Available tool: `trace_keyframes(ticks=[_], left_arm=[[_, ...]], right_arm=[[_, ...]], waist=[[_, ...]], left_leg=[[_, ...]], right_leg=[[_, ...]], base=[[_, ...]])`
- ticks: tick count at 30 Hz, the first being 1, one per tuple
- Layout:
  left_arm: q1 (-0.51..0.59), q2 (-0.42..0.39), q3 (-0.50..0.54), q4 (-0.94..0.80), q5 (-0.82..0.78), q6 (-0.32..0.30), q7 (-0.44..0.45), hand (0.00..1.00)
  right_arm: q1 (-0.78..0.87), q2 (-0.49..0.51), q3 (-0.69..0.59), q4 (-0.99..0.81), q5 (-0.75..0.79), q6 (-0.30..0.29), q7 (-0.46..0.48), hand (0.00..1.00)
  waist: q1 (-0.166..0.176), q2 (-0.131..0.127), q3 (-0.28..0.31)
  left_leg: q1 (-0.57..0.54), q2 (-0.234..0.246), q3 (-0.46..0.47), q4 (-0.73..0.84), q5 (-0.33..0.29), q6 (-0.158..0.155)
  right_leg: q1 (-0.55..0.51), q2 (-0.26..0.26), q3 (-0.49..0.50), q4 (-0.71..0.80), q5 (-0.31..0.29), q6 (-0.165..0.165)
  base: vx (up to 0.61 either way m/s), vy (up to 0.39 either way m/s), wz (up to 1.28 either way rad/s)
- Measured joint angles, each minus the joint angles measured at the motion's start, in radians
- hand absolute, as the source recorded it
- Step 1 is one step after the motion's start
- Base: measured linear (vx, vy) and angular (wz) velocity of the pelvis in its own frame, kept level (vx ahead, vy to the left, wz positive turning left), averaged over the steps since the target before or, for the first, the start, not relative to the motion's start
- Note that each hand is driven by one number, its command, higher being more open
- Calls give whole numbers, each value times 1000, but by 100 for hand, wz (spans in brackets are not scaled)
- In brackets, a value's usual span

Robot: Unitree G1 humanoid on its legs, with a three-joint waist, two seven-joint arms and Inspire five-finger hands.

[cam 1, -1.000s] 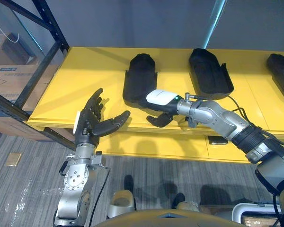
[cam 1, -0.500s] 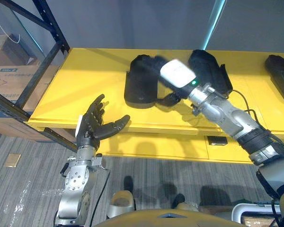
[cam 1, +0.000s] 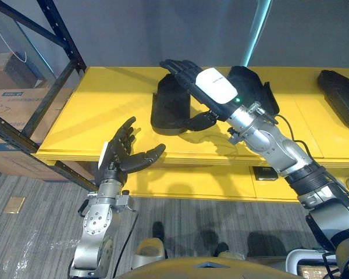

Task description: Walk over and take three plastic housings, then place them on the shelf

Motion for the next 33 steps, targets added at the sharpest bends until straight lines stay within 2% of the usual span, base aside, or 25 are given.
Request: trace_keyframes(ticks=[5,13,18,21,27,30,33], left_arm=[[0,0,0,0,0,1,5,100],[0,0,-11,0,2,7,25,100],[0,-1,-33,0,2,7,31,100],[0,-3,-40,0,2,6,43,100],[0,-6,-40,-7,2,4,50,100],[0,-11,-40,-15,2,3,50,100],[-2,-11,-40,-20,2,-4,50,100]], right_arm=[[7,15,10,-4,121,-1,52,100],[23,97,45,2,127,44,74,100],[23,147,46,99,89,48,51,100],[22,147,51,129,60,48,34,100],[6,146,76,179,30,50,16,100],[-8,147,83,203,-4,70,13,100],[-23,147,97,219,-8,97,-38,100]], waist=[[-4,0,0],[-1,3,1],[1,15,8],[3,33,20],[0,42,31],[4,43,36],[3,46,54]], left_leg=[[-12,-1,-11,0,3,3],[-16,-1,-15,0,7,7],[-30,-1,-27,0,8,6],[-38,-2,-30,0,8,3],[-61,0,-45,0,15,3],[-62,-1,-47,0,17,5],[-62,0,-51,0,19,7]], right_leg=[[-1,2,-8,-9,3,-3],[-2,4,-10,-12,5,-1],[-11,4,-22,-5,0,-7],[-21,2,-24,4,-5,-6],[-37,4,-36,7,-5,-6],[-38,3,-37,9,-6,-9],[-43,0,-39,28,-16,-12]], base=[[0,0,6],[0,0,1],[-13,-1,7],[-15,1,2],[-9,-13,7],[5,-6,1],[9,-13,3]])
